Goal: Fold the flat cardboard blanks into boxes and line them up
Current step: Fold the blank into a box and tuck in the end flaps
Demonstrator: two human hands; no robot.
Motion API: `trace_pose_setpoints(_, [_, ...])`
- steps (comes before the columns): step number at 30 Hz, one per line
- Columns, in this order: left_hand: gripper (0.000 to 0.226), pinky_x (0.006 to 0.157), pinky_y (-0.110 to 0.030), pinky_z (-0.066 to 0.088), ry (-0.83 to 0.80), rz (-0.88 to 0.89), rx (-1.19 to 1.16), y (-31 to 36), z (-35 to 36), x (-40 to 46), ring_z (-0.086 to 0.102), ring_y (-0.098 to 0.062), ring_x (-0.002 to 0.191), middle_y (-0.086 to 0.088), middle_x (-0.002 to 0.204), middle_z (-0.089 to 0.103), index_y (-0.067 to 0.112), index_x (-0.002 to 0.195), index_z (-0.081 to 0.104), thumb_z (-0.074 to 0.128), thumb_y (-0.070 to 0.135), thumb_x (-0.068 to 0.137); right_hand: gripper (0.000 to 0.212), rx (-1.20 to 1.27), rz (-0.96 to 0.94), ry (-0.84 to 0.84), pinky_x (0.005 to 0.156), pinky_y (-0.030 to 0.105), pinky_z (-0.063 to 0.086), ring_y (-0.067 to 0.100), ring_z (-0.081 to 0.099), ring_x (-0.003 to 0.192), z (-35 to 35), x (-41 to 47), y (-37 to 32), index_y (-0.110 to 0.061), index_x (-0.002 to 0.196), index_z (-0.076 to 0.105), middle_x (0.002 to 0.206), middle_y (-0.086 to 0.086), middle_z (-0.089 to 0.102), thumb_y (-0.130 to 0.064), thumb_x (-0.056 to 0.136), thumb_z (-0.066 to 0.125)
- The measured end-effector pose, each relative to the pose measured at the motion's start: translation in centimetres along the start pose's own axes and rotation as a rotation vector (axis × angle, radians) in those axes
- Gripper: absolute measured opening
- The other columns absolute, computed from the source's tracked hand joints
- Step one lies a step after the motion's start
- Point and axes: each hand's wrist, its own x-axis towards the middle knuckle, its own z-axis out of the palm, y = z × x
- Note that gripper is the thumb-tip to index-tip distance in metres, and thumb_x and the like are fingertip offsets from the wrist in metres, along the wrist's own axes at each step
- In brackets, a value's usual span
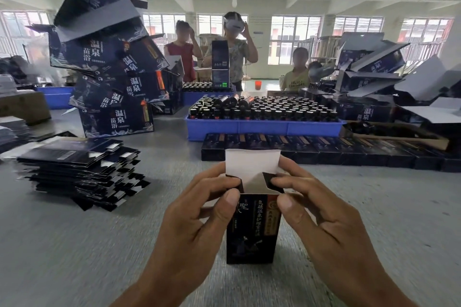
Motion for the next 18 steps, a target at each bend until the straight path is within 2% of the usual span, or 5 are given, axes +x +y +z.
trace_pose_setpoints(2, [0.019,0.085,-0.012,0.051,0.010,0.023,-0.003,0.14,0.04,0.02,0.062,-0.002,0.119,0.021,0.131,0.060,0.040,0.109,0.069,0.057,0.038,0.095,0.017,0.047,0.013,0.020,0.095,0.027,0.051,-0.007,0.058,0.121,0.07,-0.04,-0.19,-0.048,0.106,0.063,0.135,-0.036,0.055,-0.046,0.089,0.060])
trace_pose_setpoints(4, [0.019,0.084,-0.013,0.052,0.020,0.045,0.011,0.26,0.06,0.00,0.062,-0.004,0.119,0.020,0.129,0.061,0.036,0.110,0.069,0.057,0.036,0.095,0.019,0.089,0.020,0.035,0.093,0.022,0.056,-0.006,0.062,0.115,0.04,0.03,-0.41,-0.047,0.102,0.061,0.129,-0.034,0.060,-0.040,0.084,0.062])
trace_pose_setpoints(9, [0.019,0.082,-0.011,0.051,0.045,0.045,0.035,0.52,0.00,0.02,0.059,0.000,0.121,0.023,0.126,0.061,0.037,0.109,0.069,0.057,0.036,0.094,0.046,0.080,0.020,0.029,0.089,0.000,0.041,-0.010,0.060,0.116,-0.10,-0.08,-0.90,-0.061,0.121,0.053,0.123,-0.035,0.063,-0.037,0.083,0.063])
trace_pose_setpoints(15, [0.019,0.082,-0.011,0.051,0.038,0.045,0.040,0.59,-0.10,0.12,0.059,-0.001,0.121,0.022,0.124,0.062,0.036,0.109,0.070,0.057,0.036,0.094,0.032,0.127,0.048,0.012,0.088,0.021,0.054,-0.006,0.062,0.114,-0.23,0.00,-0.98,-0.052,0.108,0.065,0.121,-0.029,0.066,-0.031,0.085,0.064])
trace_pose_setpoints(18, [0.020,0.082,-0.010,0.050,0.033,0.022,0.041,0.68,-0.13,0.11,0.058,-0.001,0.122,0.022,0.125,0.061,0.038,0.108,0.070,0.057,0.039,0.094,0.027,0.058,0.032,0.004,0.092,0.013,0.051,-0.007,0.058,0.120,-0.11,0.03,-1.00,-0.051,0.108,0.068,0.129,-0.035,0.059,-0.042,0.084,0.060])
